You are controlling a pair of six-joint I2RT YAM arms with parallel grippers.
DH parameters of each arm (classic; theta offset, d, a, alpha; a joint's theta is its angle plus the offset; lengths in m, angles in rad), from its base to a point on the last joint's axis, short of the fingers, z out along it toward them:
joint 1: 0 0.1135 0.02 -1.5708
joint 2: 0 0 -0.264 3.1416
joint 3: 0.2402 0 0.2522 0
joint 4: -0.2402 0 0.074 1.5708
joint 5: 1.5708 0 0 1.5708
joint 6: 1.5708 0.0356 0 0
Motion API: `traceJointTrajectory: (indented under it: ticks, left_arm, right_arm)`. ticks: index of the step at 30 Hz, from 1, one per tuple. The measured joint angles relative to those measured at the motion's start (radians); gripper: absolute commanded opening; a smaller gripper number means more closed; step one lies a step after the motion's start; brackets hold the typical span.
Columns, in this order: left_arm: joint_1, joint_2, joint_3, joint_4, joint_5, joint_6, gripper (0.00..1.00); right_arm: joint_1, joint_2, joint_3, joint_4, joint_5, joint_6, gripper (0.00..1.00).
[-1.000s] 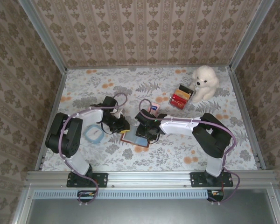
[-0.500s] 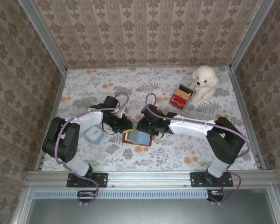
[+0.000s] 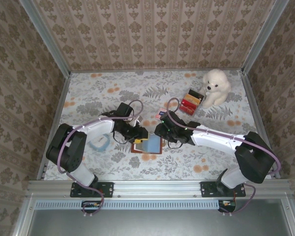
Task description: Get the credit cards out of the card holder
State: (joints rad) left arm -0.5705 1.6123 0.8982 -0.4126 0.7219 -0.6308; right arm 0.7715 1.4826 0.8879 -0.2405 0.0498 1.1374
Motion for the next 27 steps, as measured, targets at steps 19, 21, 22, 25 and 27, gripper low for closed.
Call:
traceJointTrajectory:
  ticks: [19,21,22,25,27]
  left_arm:
    - [-0.058,0.001,0.045,0.033,-0.023,-0.041,0.54]
    - [-0.059,0.008,0.045,0.057,-0.021,-0.052,0.54]
    - [-0.062,0.015,0.045,0.069,-0.019,-0.059,0.54]
    - [-0.072,0.04,0.045,0.101,-0.014,-0.077,0.54]
    - [-0.08,0.053,0.045,0.114,-0.011,-0.082,0.54]
  right_arm:
    - [-0.015,-0.037,-0.027,-0.029,0.048,0.018,0.44]
    - [-0.015,-0.037,-0.027,-0.029,0.048,0.018,0.44]
    - [-0.016,-0.037,-0.027,-0.029,0.048,0.018,0.44]
    - [-0.016,-0.039,-0.027,-0.035,0.048,0.018,0.45]
    - [-0.019,-0.042,-0.027,-0.041,0.048,0.018,0.44]
